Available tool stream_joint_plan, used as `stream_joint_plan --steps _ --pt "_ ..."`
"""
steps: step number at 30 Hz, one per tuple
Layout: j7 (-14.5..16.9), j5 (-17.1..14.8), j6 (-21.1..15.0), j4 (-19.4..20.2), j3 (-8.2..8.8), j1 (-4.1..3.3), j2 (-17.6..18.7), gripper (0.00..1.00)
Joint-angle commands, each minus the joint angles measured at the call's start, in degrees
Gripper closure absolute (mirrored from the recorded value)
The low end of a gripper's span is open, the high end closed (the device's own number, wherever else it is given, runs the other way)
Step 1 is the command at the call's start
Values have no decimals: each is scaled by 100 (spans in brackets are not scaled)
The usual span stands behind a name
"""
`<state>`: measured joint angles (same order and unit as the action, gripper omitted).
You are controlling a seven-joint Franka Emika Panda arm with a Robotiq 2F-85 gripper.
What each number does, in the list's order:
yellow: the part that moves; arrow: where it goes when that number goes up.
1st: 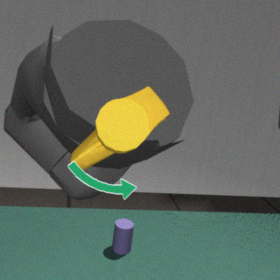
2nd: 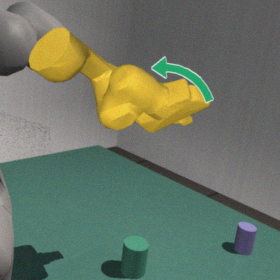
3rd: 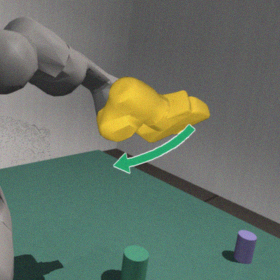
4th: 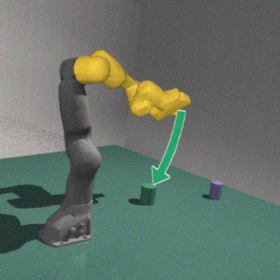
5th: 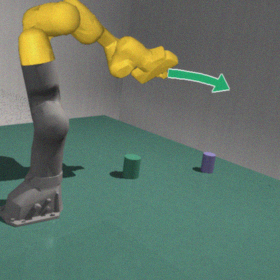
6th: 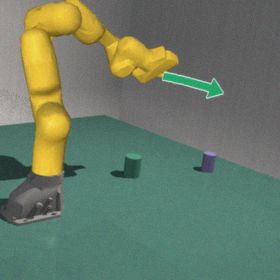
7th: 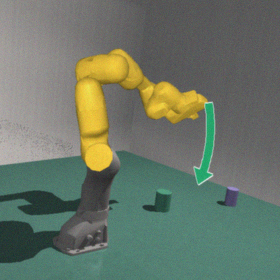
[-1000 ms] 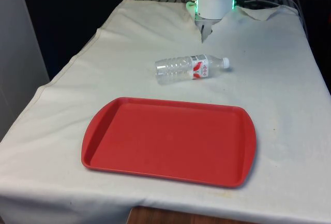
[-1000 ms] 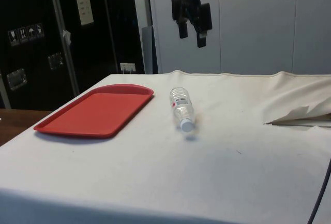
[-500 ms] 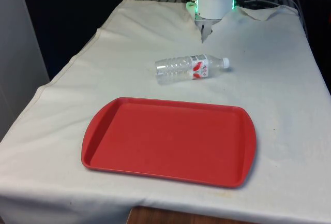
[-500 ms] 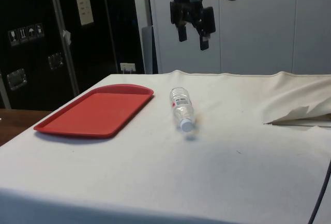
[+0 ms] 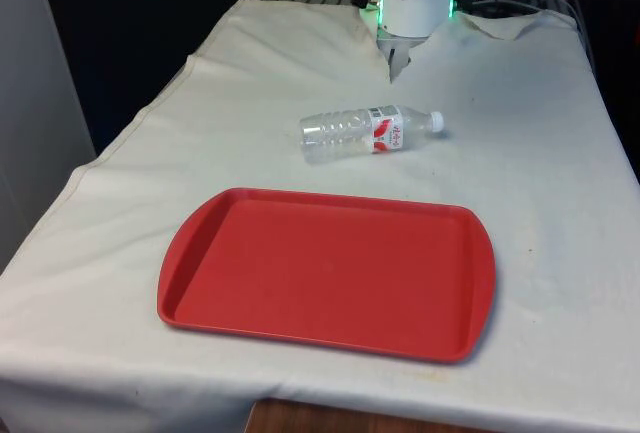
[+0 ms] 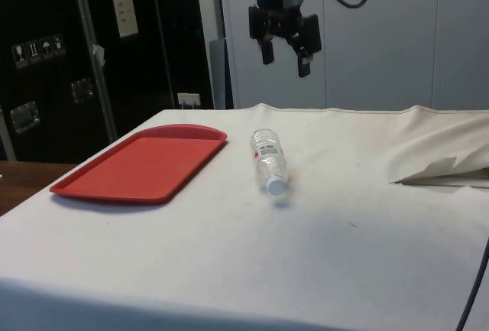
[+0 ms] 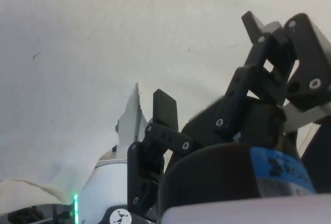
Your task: Place the bottle upright on the tray.
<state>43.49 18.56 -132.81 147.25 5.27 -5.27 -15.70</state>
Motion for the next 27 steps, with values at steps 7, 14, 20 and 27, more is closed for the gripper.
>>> stream_joint_plan --steps 7,14,20,27 --pt "120 258 -103 34 -23 17 23 0" --pt "241 321 -52 29 -6 0 52 0" --pt "332 630 -189 80 -23 11 74 0" --pt "418 802 -229 103 -29 17 97 0"
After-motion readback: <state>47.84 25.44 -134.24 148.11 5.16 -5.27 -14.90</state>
